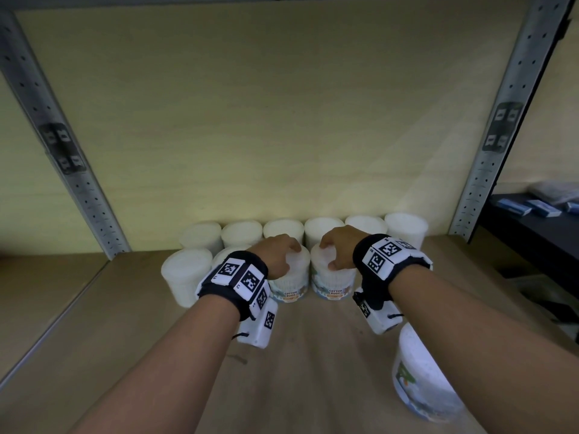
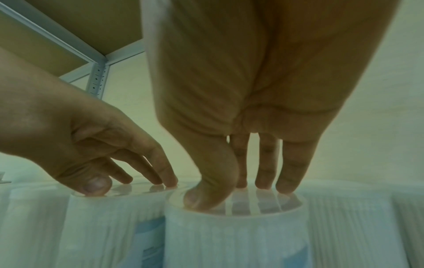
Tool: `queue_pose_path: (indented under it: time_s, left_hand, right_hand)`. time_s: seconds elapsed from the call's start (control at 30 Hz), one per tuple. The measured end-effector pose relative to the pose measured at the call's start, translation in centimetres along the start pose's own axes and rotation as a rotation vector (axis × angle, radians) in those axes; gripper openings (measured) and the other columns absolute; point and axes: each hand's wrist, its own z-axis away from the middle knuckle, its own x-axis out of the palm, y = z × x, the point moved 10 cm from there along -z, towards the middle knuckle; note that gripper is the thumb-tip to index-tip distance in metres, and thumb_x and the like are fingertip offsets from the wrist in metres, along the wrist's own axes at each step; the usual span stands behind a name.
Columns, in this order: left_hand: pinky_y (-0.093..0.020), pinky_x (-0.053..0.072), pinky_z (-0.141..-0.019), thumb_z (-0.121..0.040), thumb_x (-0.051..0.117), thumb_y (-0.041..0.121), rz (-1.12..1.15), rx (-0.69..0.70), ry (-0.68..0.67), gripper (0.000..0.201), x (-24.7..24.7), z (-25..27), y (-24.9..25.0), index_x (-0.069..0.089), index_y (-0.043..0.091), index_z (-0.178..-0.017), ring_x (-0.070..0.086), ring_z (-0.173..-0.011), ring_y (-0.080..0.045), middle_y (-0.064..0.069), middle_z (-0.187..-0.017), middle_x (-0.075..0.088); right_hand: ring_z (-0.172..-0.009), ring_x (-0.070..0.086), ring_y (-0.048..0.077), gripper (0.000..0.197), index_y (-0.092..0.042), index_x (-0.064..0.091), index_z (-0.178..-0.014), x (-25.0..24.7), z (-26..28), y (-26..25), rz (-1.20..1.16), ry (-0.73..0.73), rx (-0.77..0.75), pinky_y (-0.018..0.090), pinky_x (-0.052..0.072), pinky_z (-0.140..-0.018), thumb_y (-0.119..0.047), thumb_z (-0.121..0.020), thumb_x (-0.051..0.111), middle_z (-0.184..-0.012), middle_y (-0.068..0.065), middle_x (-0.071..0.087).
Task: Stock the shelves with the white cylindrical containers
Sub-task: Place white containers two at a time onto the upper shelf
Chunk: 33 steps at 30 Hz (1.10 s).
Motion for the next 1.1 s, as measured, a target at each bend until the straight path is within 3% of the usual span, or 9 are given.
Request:
queue_pose_path:
  time_s: [0.53, 1.1]
  left_hand:
    - [-0.028, 0.038, -0.106, -0.089, 0.054, 0.003, -0.028, 0.037, 0.005, 0.054, -0.2, 1.1, 0.5, 0.044, 0.021, -0.138, 0.042, -0.132, -0.020, -0.002, -0.146, 0.040]
    - [-0.020, 0.035, -0.097, -0.086, 0.062, 0.008, -0.058, 0.069, -0.010, 0.051, 0.9, 10.5, 2.4, 0.047, 0.020, -0.134, 0.044, -0.129, -0.018, 0.000, -0.142, 0.044]
  right_hand:
    - [-0.134, 0.042, 0.024, 0.061, -0.016, 0.042, -0.141, 0.4, 1.3, -0.4, 0.006, -0.034, 0.026, 0.032, 0.037, -0.109, -0.026, -0.086, 0.067, -0.145, 0.005, 0.044]
    - [-0.130, 0.047, 0.026, 0.066, -0.012, 0.043, -0.140, 2.1, 9.2, -4.6, 0.046, -0.127, 0.009, 0.036, 0.042, -0.107, -0.028, -0.083, 0.071, -0.144, 0.007, 0.047]
